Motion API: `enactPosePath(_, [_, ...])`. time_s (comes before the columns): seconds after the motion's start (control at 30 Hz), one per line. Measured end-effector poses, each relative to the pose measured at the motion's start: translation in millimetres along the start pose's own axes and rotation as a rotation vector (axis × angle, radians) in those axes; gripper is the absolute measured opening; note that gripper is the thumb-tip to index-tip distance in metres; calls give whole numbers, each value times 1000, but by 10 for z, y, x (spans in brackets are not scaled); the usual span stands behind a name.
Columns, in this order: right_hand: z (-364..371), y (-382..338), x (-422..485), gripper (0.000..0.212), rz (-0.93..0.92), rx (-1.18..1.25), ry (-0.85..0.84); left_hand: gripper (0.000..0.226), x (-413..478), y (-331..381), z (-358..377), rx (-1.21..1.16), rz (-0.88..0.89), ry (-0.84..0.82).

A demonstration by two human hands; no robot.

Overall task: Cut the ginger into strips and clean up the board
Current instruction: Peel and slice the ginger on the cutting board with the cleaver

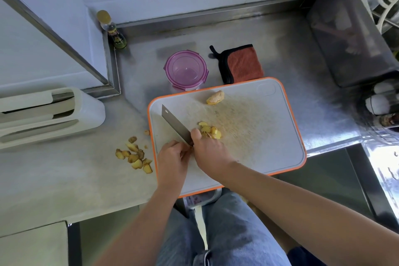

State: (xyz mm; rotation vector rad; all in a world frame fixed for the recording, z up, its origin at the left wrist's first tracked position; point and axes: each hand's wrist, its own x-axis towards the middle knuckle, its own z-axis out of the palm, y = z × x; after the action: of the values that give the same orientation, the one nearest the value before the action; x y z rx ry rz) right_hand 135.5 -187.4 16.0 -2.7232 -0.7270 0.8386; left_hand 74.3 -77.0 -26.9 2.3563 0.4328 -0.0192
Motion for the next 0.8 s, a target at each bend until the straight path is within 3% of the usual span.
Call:
enactPosePath(0.4, [154,183,-175,20,-9,-49,-24,11,-14,13,-32,-20,44,16])
enactPosePath(0.8, [81,226,-95,30,-2,161,58,9,-42,47,-43,-8,67,-11])
